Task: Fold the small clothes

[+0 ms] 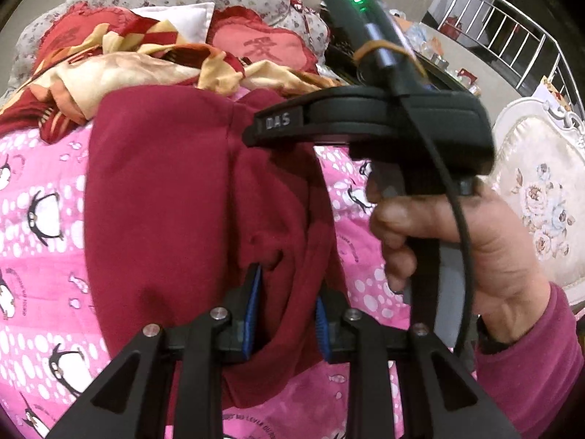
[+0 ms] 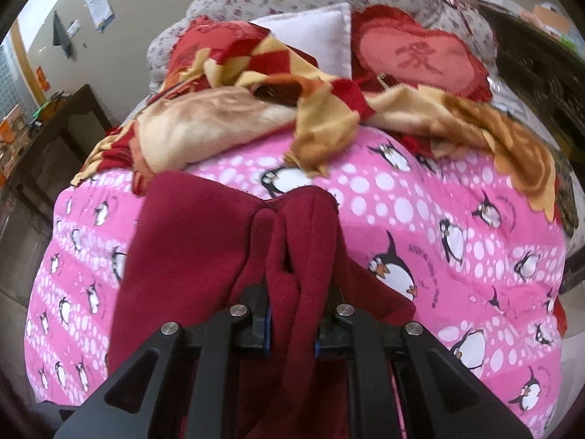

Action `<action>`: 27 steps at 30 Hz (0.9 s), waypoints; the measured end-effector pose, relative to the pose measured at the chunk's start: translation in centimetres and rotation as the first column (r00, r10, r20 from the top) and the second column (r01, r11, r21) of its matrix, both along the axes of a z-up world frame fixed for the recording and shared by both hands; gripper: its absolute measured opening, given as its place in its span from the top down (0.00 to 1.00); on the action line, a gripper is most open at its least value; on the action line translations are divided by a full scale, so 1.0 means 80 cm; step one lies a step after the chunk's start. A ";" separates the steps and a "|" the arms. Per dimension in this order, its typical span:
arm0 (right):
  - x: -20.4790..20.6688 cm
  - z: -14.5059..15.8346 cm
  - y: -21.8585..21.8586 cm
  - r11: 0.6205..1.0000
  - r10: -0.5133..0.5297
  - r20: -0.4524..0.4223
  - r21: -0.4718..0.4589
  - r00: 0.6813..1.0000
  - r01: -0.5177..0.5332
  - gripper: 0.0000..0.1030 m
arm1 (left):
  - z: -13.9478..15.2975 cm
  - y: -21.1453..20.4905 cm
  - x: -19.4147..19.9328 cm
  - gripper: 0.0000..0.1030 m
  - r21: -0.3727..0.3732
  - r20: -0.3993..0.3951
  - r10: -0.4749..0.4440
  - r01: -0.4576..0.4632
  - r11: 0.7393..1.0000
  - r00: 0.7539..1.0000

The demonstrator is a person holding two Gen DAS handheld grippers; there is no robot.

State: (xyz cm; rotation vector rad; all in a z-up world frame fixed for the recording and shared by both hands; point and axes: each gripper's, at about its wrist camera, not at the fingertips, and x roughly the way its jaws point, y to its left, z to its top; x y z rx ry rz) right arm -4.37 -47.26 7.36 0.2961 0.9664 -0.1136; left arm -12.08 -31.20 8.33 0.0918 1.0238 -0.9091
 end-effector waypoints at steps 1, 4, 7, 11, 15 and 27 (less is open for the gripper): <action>0.000 -0.006 -0.004 1.000 -0.008 -0.004 0.008 1.000 0.008 0.84 | -0.001 0.000 0.000 0.74 0.000 -0.008 -0.005 0.005 1.000 1.000; -0.007 -0.012 -0.017 0.999 -0.036 0.000 0.038 0.999 0.036 0.72 | 0.004 0.005 -0.006 0.64 -0.033 -0.044 -0.057 0.055 0.998 0.997; -0.025 -0.002 -0.025 0.996 -0.059 0.011 0.062 0.998 0.058 0.72 | 0.020 0.031 -0.018 0.51 -0.097 -0.072 -0.150 0.143 0.985 0.986; -0.062 0.032 -0.012 0.998 -0.058 0.043 -0.033 0.997 0.059 0.71 | 0.042 0.085 -0.021 0.43 -0.083 0.006 -0.123 0.123 0.989 0.992; -0.098 0.060 0.030 0.998 0.056 0.134 0.013 0.989 -0.058 0.71 | 0.043 0.121 -0.004 0.43 -0.028 0.076 -0.024 0.026 0.999 0.997; -0.170 -0.019 0.050 0.998 0.060 -0.009 -0.002 0.998 -0.060 0.74 | -0.005 0.111 0.003 0.43 0.079 0.054 0.017 -0.021 0.997 0.998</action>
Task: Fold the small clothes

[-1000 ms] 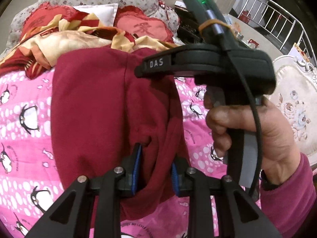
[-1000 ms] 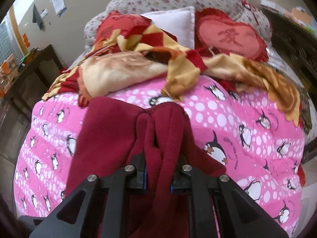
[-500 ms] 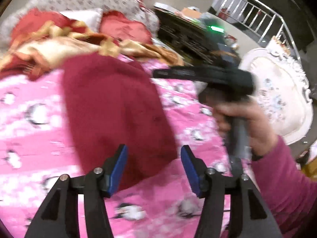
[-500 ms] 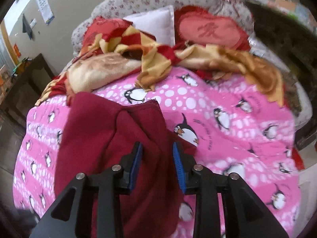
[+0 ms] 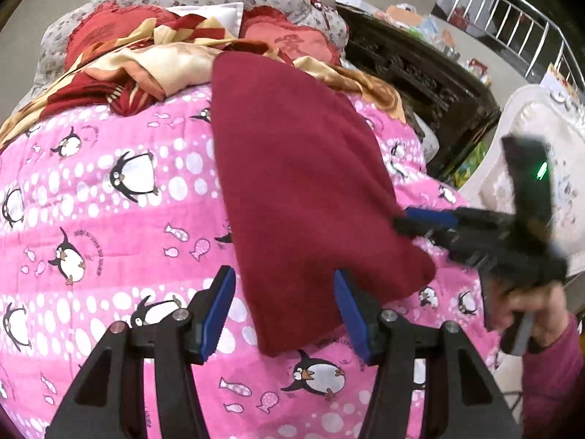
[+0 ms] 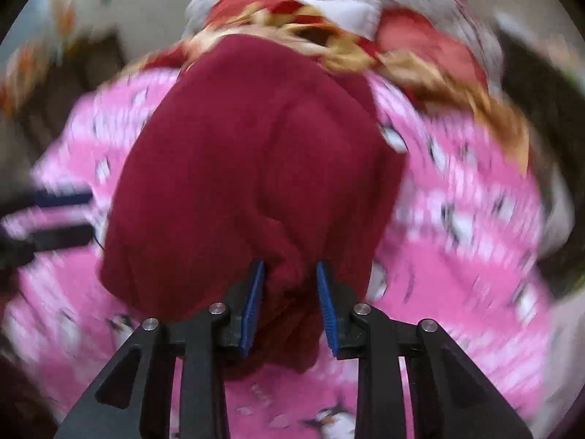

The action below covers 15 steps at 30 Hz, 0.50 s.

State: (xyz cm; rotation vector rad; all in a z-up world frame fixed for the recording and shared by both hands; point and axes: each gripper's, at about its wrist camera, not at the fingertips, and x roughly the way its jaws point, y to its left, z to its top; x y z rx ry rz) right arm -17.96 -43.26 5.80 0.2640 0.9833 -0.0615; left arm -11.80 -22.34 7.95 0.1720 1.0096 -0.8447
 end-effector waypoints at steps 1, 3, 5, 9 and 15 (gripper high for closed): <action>-0.005 0.008 -0.010 0.998 -0.032 0.027 0.047 0.999 0.031 0.74 | -0.001 -0.002 -0.002 0.43 0.002 0.004 -0.001 0.001 1.000 1.000; -0.010 0.028 -0.025 0.994 -0.086 0.090 0.082 0.992 0.079 0.73 | -0.002 -0.009 -0.007 0.43 -0.002 0.009 -0.010 0.010 1.000 1.000; -0.001 0.042 -0.034 0.991 -0.124 0.126 0.061 0.984 0.117 0.71 | -0.006 -0.015 -0.011 0.43 0.007 0.003 -0.014 0.014 1.000 1.000; 0.051 0.041 -0.047 0.982 -0.182 0.133 0.078 0.974 0.173 0.71 | -0.010 -0.022 -0.012 0.38 0.015 0.015 -0.005 0.004 1.000 1.000; 0.094 0.027 -0.050 0.986 -0.165 0.105 0.056 0.981 0.160 0.93 | -0.009 -0.022 -0.012 0.37 0.019 0.011 -0.009 0.009 1.000 1.000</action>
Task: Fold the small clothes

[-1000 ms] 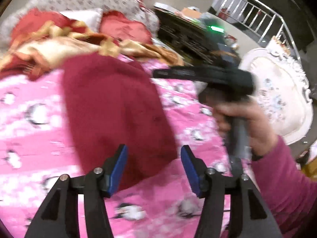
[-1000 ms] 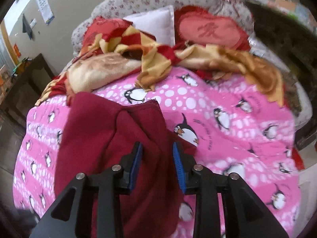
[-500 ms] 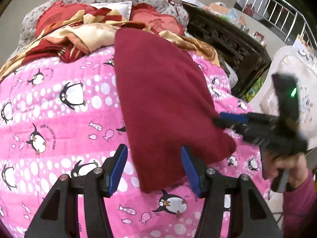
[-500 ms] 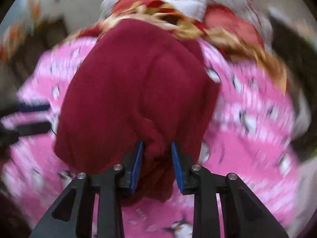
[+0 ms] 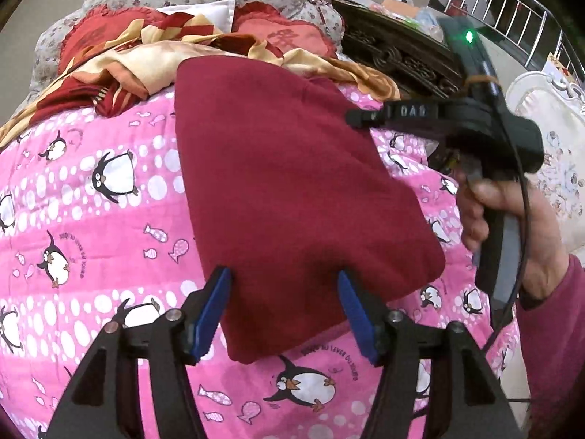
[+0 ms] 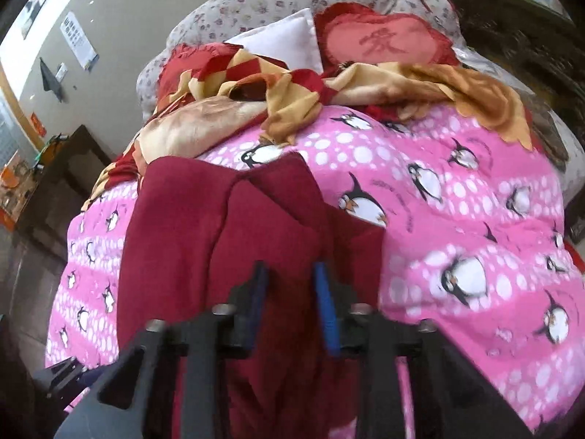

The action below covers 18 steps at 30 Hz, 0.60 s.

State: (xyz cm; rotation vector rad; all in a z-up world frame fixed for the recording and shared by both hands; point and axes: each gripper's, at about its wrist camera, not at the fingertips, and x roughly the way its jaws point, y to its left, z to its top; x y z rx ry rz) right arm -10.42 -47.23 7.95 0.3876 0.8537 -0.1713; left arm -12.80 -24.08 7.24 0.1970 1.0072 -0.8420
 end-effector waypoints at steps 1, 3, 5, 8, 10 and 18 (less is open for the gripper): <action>0.000 0.009 0.001 0.999 0.001 0.024 -0.034 1.000 0.000 0.93 | 0.000 0.000 0.000 0.37 -0.003 0.000 0.000 0.000 1.000 1.000; 0.001 0.020 0.001 0.994 -0.012 0.052 -0.104 0.999 0.017 0.94 | -0.001 -0.004 -0.001 0.34 -0.005 0.005 -0.002 0.002 1.000 1.000; 0.012 0.010 0.000 0.986 -0.020 0.018 -0.163 1.000 0.023 0.94 | -0.002 -0.013 -0.006 0.31 0.005 0.025 -0.007 0.007 1.000 1.000; 0.025 -0.020 -0.006 0.988 -0.022 -0.052 -0.154 0.998 0.014 0.94 | -0.003 -0.024 -0.016 0.23 0.029 0.064 -0.034 0.032 0.999 0.997; 0.012 -0.013 -0.011 0.993 -0.034 -0.027 -0.111 0.999 0.031 0.93 | -0.007 -0.025 -0.016 0.23 0.045 0.069 -0.032 0.029 0.999 0.997; -0.062 0.025 0.059 0.986 0.141 0.006 -0.091 0.990 -0.140 0.79 | -0.012 -0.019 -0.010 0.22 0.028 0.048 -0.004 0.003 1.000 0.999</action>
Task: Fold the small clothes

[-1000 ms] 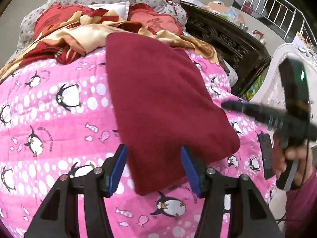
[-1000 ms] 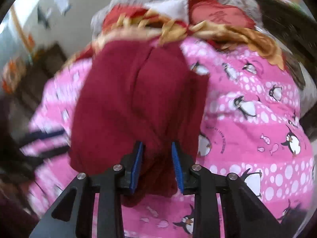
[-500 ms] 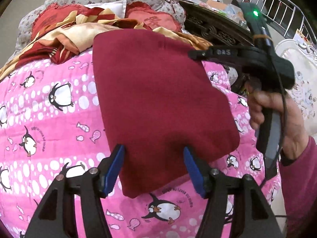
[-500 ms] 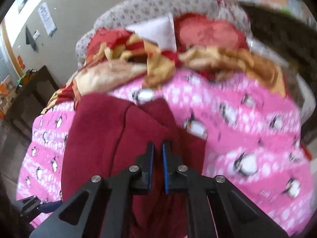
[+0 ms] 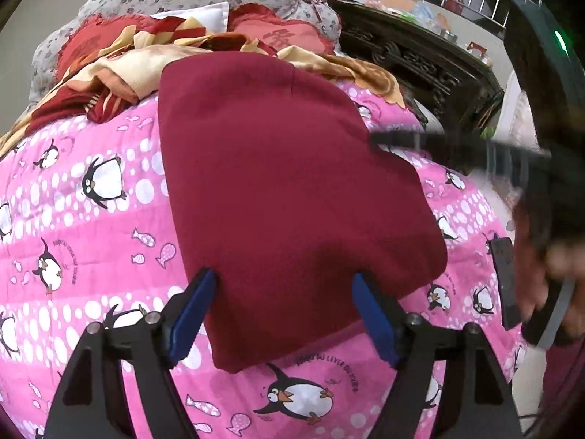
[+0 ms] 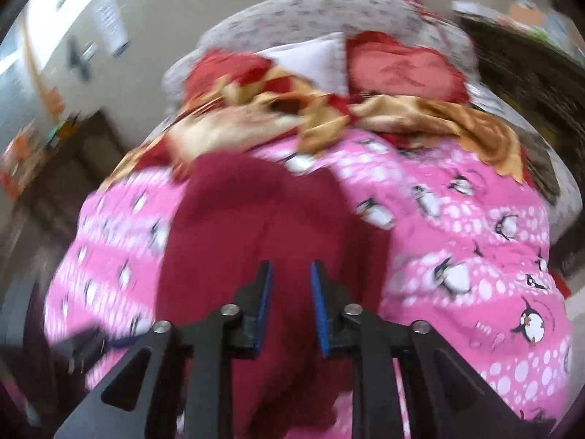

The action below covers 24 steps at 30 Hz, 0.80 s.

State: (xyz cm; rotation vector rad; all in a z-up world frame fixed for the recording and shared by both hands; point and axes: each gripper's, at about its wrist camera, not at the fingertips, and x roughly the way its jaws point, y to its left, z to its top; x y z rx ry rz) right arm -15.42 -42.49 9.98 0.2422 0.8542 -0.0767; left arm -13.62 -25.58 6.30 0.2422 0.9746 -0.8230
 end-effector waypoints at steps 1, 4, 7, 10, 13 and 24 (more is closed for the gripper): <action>-0.004 -0.011 0.009 0.999 0.012 -0.033 -0.038 0.999 -0.013 0.80 | 0.001 0.001 0.000 0.22 0.002 0.000 -0.001 0.001 1.000 1.000; -0.017 -0.054 0.001 0.991 -0.057 -0.106 -0.129 0.993 0.043 0.80 | 0.005 0.008 -0.002 0.22 0.000 -0.018 0.007 -0.007 1.000 1.000; -0.038 -0.050 -0.026 0.993 -0.113 -0.084 0.024 0.990 0.115 0.80 | 0.012 0.018 -0.002 0.22 -0.017 -0.032 0.025 -0.025 1.000 0.999; -0.055 -0.028 -0.036 0.982 -0.182 -0.052 0.034 0.982 0.183 0.80 | 0.015 0.022 0.003 0.22 -0.020 -0.017 0.045 -0.045 0.999 0.999; -0.054 -0.010 -0.048 0.972 -0.211 0.009 0.109 0.978 0.209 0.77 | 0.010 0.020 0.006 0.22 -0.005 -0.033 0.060 -0.060 0.998 0.998; 0.048 -0.032 -0.044 0.983 -0.171 -0.051 0.052 0.984 0.174 0.93 | 0.000 0.008 -0.001 0.22 0.029 -0.022 0.043 -0.043 0.999 0.999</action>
